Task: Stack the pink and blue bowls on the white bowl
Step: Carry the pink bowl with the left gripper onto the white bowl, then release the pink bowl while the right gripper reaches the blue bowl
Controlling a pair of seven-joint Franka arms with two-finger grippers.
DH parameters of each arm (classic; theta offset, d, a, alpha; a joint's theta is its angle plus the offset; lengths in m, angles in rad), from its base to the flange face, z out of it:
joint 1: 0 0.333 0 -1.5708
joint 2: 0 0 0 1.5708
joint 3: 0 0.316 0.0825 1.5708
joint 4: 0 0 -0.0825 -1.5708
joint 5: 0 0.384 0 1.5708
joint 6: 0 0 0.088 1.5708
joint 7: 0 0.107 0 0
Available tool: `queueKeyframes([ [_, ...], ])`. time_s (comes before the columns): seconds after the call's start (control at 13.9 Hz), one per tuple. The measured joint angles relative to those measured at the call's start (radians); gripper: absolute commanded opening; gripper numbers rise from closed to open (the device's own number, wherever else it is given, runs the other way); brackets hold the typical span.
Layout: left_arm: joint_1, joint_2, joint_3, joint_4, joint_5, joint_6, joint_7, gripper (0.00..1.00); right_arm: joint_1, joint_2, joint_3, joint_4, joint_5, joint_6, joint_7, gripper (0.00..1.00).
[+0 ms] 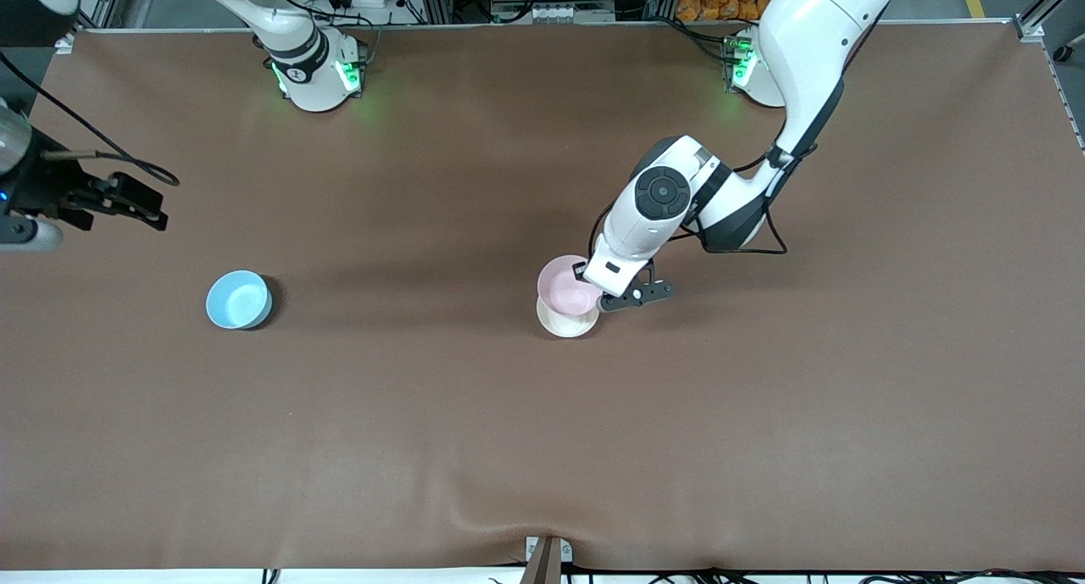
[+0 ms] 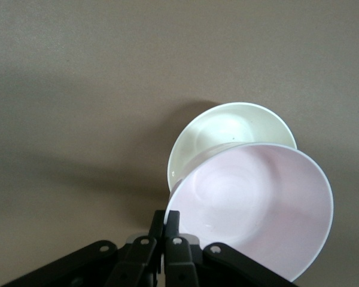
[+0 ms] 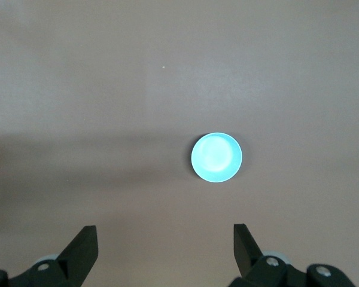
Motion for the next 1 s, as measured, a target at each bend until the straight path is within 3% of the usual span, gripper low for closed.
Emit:
queueKeyframes([
  [0.5, 0.0, 0.021, 0.001, 0.0, 0.0, 0.018, 0.0, 0.0, -0.124, 0.115, -0.004, -0.011, -0.009, 0.035, -0.015, 1.0],
  [1.0, 0.0, 0.035, 0.003, 0.004, 0.0, 0.035, 0.0, 0.0, -0.199, 0.232, -0.005, -0.079, -0.009, 0.167, -0.015, 1.0],
])
